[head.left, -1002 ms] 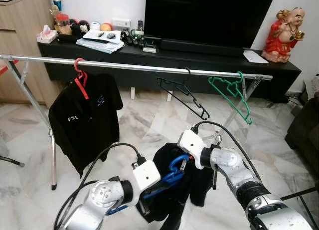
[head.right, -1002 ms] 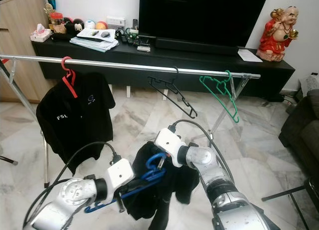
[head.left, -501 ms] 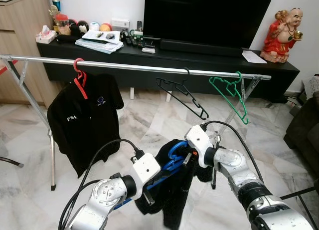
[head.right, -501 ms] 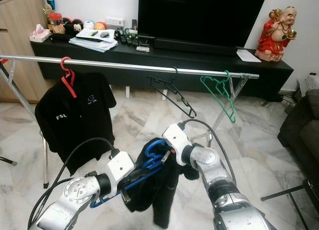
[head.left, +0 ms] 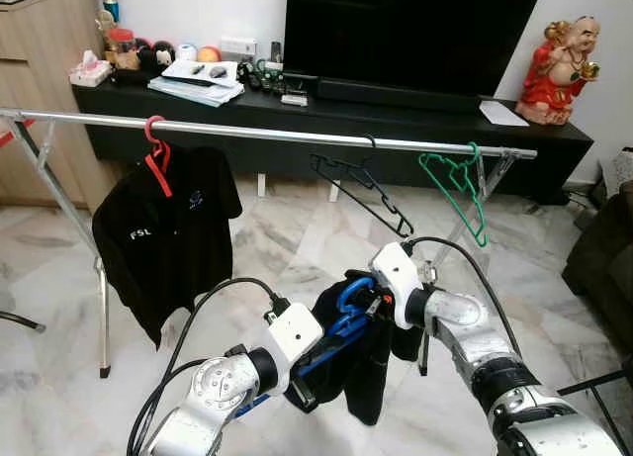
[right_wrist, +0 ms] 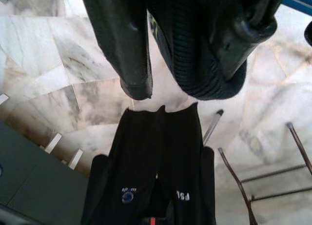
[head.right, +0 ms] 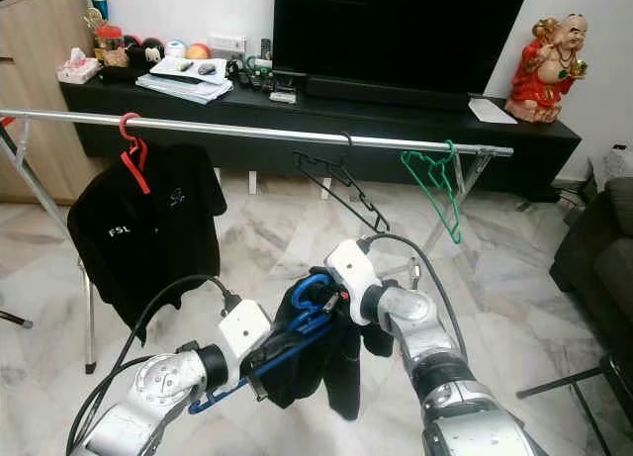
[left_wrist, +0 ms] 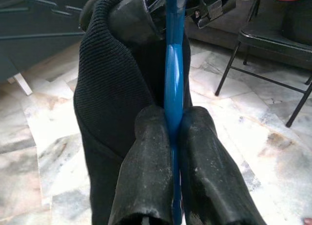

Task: Hang hanger

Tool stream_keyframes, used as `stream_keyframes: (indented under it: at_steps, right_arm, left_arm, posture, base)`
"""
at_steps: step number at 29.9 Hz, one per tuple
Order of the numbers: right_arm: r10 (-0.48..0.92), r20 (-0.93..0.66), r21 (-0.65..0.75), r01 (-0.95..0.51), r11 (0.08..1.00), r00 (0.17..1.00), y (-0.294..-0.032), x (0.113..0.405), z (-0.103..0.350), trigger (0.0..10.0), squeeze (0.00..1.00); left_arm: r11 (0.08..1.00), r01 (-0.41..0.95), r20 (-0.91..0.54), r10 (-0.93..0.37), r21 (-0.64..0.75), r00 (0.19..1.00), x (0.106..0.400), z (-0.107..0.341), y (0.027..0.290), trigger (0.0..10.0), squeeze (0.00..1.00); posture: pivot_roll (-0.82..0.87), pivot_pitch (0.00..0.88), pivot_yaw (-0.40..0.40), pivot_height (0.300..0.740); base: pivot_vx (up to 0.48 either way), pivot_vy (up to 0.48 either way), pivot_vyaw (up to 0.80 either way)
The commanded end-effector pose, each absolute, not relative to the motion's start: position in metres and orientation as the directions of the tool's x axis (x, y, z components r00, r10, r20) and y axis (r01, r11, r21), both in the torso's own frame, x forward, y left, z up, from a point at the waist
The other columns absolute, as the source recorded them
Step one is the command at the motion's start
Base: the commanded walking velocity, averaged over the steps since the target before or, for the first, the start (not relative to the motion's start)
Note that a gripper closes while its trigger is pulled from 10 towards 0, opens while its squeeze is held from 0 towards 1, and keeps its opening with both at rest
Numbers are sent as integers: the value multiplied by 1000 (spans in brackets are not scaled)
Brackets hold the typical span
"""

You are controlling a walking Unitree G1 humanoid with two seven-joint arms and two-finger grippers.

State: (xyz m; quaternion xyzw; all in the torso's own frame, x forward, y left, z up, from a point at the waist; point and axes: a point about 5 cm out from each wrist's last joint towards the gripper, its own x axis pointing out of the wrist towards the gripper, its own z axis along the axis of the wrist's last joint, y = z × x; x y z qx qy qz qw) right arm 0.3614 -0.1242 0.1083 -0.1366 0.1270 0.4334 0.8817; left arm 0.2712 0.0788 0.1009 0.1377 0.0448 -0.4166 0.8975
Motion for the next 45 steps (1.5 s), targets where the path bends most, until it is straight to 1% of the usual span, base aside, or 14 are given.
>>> stream_keyframes:
  at_steps: [1, 3, 4, 8, 15, 23, 26, 28, 32, 36, 39, 40, 42, 45]
  right_arm:
    - [718, -393, -171, -813, 556, 574, -127, 362, 110, 10000, 1000]
    - [714, -405, -178, -816, 551, 570, -128, 362, 110, 10000, 1000]
    - [689, -441, -217, -813, 540, 575, -132, 362, 109, 10000, 1000]
    - [649, -473, -247, -797, 551, 596, -139, 364, 108, 10000, 1000]
    - [640, -508, -297, -815, 498, 576, -148, 363, 111, 10000, 1000]
    - [659, -502, -311, -828, 467, 560, -160, 367, 126, 10000, 1000]
    - [662, -472, -311, -813, 492, 582, -165, 370, 134, 10000, 1000]
    - [656, -415, -287, -775, 564, 631, -170, 375, 144, 10000, 1000]
    - [649, -373, -268, -747, 608, 663, -175, 378, 152, 10000, 1000]
    - [614, -371, -276, -714, 644, 697, -181, 380, 153, 10000, 1000]
    - [560, -376, -262, -664, 700, 738, -187, 381, 150, 10000, 1000]
    - [594, -360, -219, -684, 696, 719, -183, 380, 148, 10000, 1000]
    - [630, -349, -198, -712, 674, 694, -179, 378, 148, 10000, 1000]
    - [712, -348, -204, -791, 577, 609, -171, 371, 146, 10000, 1000]
  left_arm:
    - [619, 750, -89, -754, 235, 651, 277, 119, 67, 10000, 0]
    - [620, 748, -89, -753, 235, 652, 277, 118, 67, 10000, 0]
    - [625, 744, -88, -749, 236, 657, 278, 118, 66, 10000, 0]
    - [631, 739, -84, -745, 234, 662, 278, 117, 65, 10000, 0]
    - [636, 731, -86, -737, 248, 670, 280, 115, 64, 10000, 0]
    - [618, 738, -112, -741, 272, 662, 278, 109, 62, 10000, 0]
    - [611, 741, -119, -744, 278, 657, 278, 107, 61, 10000, 0]
    - [603, 747, -127, -748, 282, 652, 277, 105, 60, 10000, 0]
    - [590, 756, -140, -754, 285, 642, 276, 102, 59, 10000, 0]
    - [574, 767, -155, -762, 288, 629, 274, 99, 58, 10000, 0]
    - [558, 776, -168, -769, 293, 617, 273, 97, 56, 10000, 0]
    - [557, 777, -170, -769, 294, 616, 273, 96, 56, 10000, 0]
    - [558, 776, -170, -769, 293, 617, 273, 96, 56, 10000, 0]
    - [566, 771, -165, -765, 291, 623, 274, 96, 57, 10000, 0]
  posture:
    - [113, 0, -152, 740]
    - [106, 0, -151, 740]
    - [104, 0, -150, 740]
    - [101, 0, -151, 740]
    - [101, 0, -155, 740]
    - [88, 0, -154, 740]
    - [88, 0, -154, 740]
    - [85, 0, -153, 740]
    - [81, 0, -151, 740]
    - [77, 0, -150, 740]
    - [79, 0, -150, 740]
    - [80, 0, -150, 740]
    - [81, 0, -151, 740]
    - [81, 0, -151, 740]
  base:
    - [0, 0, 0]
    - [0, 0, 0]
    - [0, 0, 0]
    - [0, 0, 0]
    - [0, 0, 0]
    - [0, 0, 0]
    - [0, 0, 0]
    - [0, 0, 0]
    - [0, 0, 0]
    - [0, 0, 0]
    - [0, 0, 0]
    - [0, 0, 0]
    - [0, 0, 0]
    - [0, 0, 0]
